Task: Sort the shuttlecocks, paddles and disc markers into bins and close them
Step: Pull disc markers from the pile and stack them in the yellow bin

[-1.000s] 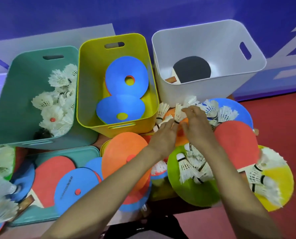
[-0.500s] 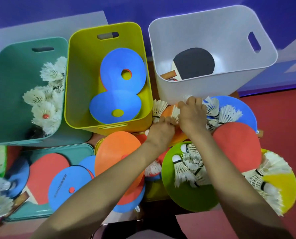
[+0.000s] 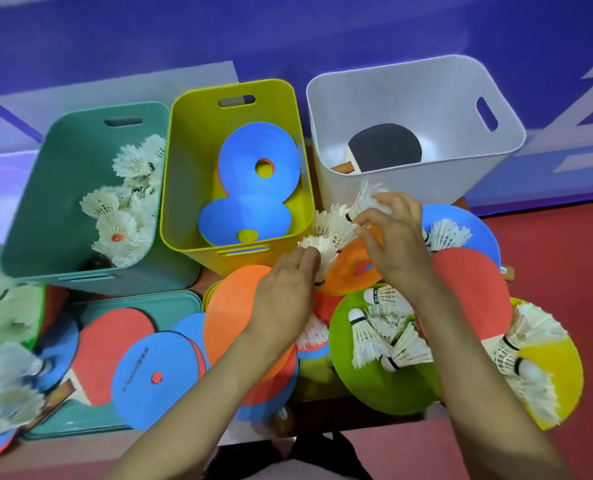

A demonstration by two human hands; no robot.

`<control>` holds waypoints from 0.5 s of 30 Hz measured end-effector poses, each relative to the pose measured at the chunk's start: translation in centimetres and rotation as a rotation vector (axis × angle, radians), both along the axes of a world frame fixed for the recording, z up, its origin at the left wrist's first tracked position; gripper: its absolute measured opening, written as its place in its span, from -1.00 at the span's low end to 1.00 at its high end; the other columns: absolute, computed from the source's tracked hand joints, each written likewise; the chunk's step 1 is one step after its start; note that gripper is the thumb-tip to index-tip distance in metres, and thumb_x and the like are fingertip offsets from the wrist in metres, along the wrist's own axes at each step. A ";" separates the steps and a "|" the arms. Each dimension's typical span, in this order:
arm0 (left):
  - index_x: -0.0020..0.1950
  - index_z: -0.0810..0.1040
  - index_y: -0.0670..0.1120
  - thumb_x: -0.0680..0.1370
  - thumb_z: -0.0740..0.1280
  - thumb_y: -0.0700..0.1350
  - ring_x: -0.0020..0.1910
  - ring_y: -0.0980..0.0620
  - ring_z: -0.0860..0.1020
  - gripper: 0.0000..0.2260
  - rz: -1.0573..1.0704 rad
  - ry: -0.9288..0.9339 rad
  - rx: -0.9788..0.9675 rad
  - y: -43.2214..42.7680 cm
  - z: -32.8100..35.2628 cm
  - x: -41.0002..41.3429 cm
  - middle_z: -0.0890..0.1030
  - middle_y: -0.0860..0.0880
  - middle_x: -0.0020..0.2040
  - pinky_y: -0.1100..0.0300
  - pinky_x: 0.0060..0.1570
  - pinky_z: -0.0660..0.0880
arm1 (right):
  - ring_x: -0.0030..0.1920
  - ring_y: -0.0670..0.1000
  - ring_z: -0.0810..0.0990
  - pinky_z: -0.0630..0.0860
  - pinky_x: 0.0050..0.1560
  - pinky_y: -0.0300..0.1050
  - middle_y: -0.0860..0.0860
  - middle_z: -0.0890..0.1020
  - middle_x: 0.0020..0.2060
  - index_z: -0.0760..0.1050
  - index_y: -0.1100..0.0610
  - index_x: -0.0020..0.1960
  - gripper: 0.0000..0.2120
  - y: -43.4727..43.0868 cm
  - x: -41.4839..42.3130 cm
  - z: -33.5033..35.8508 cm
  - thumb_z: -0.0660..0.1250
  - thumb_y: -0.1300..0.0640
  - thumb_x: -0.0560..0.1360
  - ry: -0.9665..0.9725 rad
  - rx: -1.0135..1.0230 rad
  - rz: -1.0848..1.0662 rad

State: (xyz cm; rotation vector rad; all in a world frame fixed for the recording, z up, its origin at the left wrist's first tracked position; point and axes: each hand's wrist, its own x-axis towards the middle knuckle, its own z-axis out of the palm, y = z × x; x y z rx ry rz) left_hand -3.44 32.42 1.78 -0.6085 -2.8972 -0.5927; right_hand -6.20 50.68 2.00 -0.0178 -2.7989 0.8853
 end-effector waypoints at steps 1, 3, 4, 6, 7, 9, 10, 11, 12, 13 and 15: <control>-0.07 0.44 -0.10 0.44 0.31 -0.24 -0.21 -0.10 0.52 -0.89 0.001 -0.026 0.055 -0.4 0.3 0.4 0.54 -0.06 -0.17 0.07 -0.39 0.41 | 0.23 0.16 0.36 0.26 0.21 -0.09 0.12 0.49 0.09 0.59 0.16 -0.04 -0.88 -0.3 0.2 0.4 0.29 0.19 0.50 -0.015 -0.044 0.000; -0.01 0.41 -0.08 0.48 0.26 -0.23 -0.14 -0.09 0.51 -0.88 -0.015 -0.030 0.147 -1.3 1.0 1.1 0.53 -0.05 -0.11 0.05 -0.27 0.44 | 0.08 0.10 0.47 0.33 0.06 -0.19 0.06 0.48 -0.03 0.56 0.19 0.00 -0.89 -0.9 0.7 1.1 0.27 0.21 0.54 -0.076 -0.168 0.012; 0.01 0.40 -0.07 0.51 0.24 -0.21 -0.12 -0.08 0.51 -0.89 -0.023 -0.019 0.179 -1.7 1.5 1.4 0.53 -0.05 -0.10 0.05 -0.22 0.44 | 0.02 0.06 0.50 0.35 0.00 -0.24 0.04 0.49 -0.05 0.55 0.19 0.00 -0.89 -1.3 1.0 1.6 0.27 0.22 0.54 -0.086 -0.223 0.022; 0.02 0.42 -0.08 0.56 0.21 -0.17 -0.11 -0.07 0.51 -0.94 -0.017 0.015 0.237 -2.6 2.4 1.6 0.53 -0.04 -0.10 0.06 -0.17 0.43 | -0.03 -0.03 0.51 0.36 -0.05 -0.38 0.01 0.51 -0.05 0.56 0.17 -0.01 -0.90 -2.1 1.4 2.8 0.28 0.21 0.54 -0.058 -0.287 0.040; 0.00 0.44 -0.09 0.57 0.21 -0.16 -0.13 -0.06 0.50 -0.95 -0.001 0.025 0.265 -3.1 2.9 1.6 0.52 -0.02 -0.12 0.07 -0.17 0.43 | -0.03 -0.04 0.50 0.37 -0.04 -0.38 0.02 0.52 -0.05 0.56 0.16 -0.01 -0.90 -2.4 1.4 3.3 0.28 0.21 0.53 -0.053 -0.291 0.058; -0.01 0.46 -0.07 0.57 0.21 -0.14 -0.16 -0.03 0.49 -0.94 0.053 0.029 0.303 -4.2 3.6 1.6 0.52 0.00 -0.13 0.09 -0.19 0.43 | -0.03 0.00 0.52 0.40 0.00 -0.23 0.07 0.53 -0.04 0.58 0.17 -0.01 -0.89 -3.0 1.1 3.8 0.29 0.20 0.53 -0.124 -0.237 0.112; -0.01 0.46 -0.06 0.57 0.21 -0.12 -0.17 -0.03 0.49 -0.94 0.075 0.024 0.306 -4.7 3.7 1.5 0.52 0.00 -0.13 0.09 -0.20 0.42 | -0.04 0.03 0.53 0.39 0.00 -0.19 0.10 0.54 -0.05 0.60 0.16 -0.03 -0.88 -3.3 0.9 3.8 0.29 0.19 0.53 -0.189 -0.200 0.134; -0.01 0.46 -0.06 0.56 0.21 -0.11 -0.17 -0.03 0.49 -0.93 0.084 0.014 0.302 -5.2 3.8 1.4 0.52 0.00 -0.13 0.08 -0.20 0.42 | -0.05 0.05 0.54 0.37 -0.04 -0.20 0.11 0.55 -0.07 0.61 0.15 -0.04 -0.88 -3.5 0.7 3.7 0.29 0.19 0.53 -0.244 -0.178 0.144; -0.02 0.47 -0.06 0.56 0.20 -0.11 -0.17 -0.03 0.49 -0.92 0.081 -0.004 0.299 -5.7 3.6 1.4 0.53 0.00 -0.13 0.07 -0.20 0.42 | -0.06 0.07 0.54 0.35 -0.08 -0.21 0.11 0.56 -0.08 0.62 0.15 -0.05 -0.87 -3.7 0.6 3.5 0.29 0.20 0.52 -0.278 -0.159 0.147; -0.02 0.47 -0.05 0.56 0.20 -0.10 -0.17 -0.03 0.49 -0.92 0.069 -0.026 0.296 -6.1 3.5 1.4 0.53 0.00 -0.14 0.04 -0.20 0.43 | -0.05 0.08 0.54 0.34 -0.09 -0.21 0.11 0.57 -0.08 0.62 0.15 -0.04 -0.86 -4.0 0.6 3.3 0.28 0.22 0.52 -0.294 -0.128 0.153; -0.04 0.46 -0.01 0.55 0.19 -0.07 -0.16 -0.01 0.49 -0.92 0.032 -0.054 0.279 -6.7 3.3 1.6 0.52 0.03 -0.15 0.04 -0.23 0.47 | 0.01 0.12 0.54 0.42 0.02 -0.11 0.12 0.58 -0.03 0.62 0.14 0.03 -0.80 -4.5 0.9 2.8 0.25 0.28 0.52 -0.279 0.000 0.178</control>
